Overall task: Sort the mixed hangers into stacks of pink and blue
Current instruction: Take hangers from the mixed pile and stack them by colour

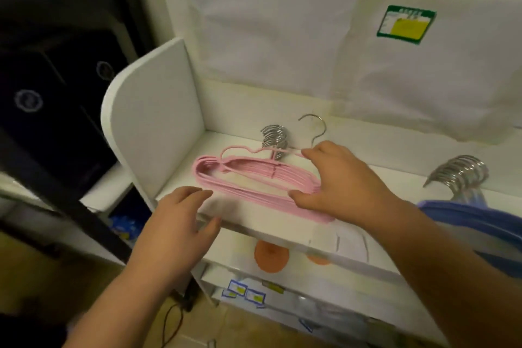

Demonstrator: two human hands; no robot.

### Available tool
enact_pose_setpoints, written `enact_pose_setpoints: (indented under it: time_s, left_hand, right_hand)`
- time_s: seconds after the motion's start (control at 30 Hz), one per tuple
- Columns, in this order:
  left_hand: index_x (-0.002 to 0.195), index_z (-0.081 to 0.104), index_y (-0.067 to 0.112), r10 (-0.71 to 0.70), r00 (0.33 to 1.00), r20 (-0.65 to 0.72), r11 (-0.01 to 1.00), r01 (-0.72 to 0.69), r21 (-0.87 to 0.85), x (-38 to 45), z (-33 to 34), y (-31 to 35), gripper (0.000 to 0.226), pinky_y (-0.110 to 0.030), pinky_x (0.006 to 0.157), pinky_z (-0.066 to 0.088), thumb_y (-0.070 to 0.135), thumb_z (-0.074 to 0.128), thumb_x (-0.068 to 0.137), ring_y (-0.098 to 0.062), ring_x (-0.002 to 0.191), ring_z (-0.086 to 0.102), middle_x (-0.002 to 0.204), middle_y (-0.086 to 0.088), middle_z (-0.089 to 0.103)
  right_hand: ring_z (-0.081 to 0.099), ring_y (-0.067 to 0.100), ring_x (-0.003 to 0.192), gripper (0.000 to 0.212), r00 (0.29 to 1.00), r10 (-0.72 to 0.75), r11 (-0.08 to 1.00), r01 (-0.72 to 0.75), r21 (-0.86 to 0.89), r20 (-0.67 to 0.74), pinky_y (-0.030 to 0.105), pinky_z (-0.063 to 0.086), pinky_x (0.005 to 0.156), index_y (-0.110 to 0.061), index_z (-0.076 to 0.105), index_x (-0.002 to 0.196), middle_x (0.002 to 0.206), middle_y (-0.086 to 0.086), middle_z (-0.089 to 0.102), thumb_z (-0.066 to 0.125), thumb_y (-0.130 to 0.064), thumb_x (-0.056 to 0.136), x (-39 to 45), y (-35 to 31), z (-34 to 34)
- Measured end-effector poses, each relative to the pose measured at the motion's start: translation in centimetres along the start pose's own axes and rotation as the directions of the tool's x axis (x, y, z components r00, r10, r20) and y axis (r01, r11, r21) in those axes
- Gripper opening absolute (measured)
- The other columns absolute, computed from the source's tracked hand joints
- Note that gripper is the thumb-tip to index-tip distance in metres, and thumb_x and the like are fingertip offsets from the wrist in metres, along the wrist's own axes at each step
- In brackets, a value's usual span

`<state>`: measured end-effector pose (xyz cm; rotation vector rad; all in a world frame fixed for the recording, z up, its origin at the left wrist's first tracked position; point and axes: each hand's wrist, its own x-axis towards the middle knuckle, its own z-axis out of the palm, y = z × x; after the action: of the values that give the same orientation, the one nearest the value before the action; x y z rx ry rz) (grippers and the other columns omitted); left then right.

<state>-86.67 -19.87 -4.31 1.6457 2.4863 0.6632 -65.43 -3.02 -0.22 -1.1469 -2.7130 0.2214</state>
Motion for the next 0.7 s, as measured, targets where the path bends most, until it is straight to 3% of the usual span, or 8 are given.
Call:
enact_pose_setpoints:
  time_s: [0.27, 0.53, 0.7]
  left_hand:
    - [0.138, 0.046, 0.035, -0.052, 0.998, 0.030, 0.998, 0.052, -0.019, -0.7, 0.1, -2.6, 0.053, -0.028, 0.102, 0.038, 0.051, 0.053, 0.089, -0.006, 0.126, 0.039, 0.136, 0.014, 0.044]
    - [0.138, 0.047, 0.034, 0.006, 0.999, 0.037, 1.000, -0.005, -0.028, 0.7, 0.1, -2.6, 0.054, -0.029, 0.098, 0.042, 0.051, 0.054, 0.087, -0.008, 0.122, 0.044, 0.135, 0.013, 0.047]
    - [0.135, 0.051, 0.032, 0.111, 0.994, 0.002, 0.992, -0.110, -0.067, 2.2, 0.1, 0.4, 0.051, -0.030, 0.099, 0.039, 0.045, 0.058, 0.086, -0.009, 0.123, 0.044, 0.134, 0.013, 0.049]
  right_hand:
    - [0.045, 0.016, 0.106, 0.066, 0.999, -0.017, 0.999, 0.019, -0.047, 0.051, 0.035, 0.047, 0.083, -0.024, 0.055, 0.117, 0.110, -0.004, 0.049, 0.059, -0.068, 0.067, 4.4, -3.4, 3.9]
    - [0.039, 0.018, 0.120, 0.081, 0.994, -0.037, 0.999, 0.038, -0.013, 0.103, 0.034, 0.041, 0.096, -0.026, 0.038, 0.138, 0.130, -0.002, 0.044, 0.060, -0.069, 0.072, 3.8, -2.8, 4.1]
    - [0.038, 0.015, 0.125, 0.076, 1.000, 0.030, 0.999, -0.030, 0.025, -0.005, 0.032, 0.035, 0.104, -0.027, 0.033, 0.145, 0.139, -0.005, 0.040, 0.055, -0.064, 0.082, -0.1, -0.2, 1.5]
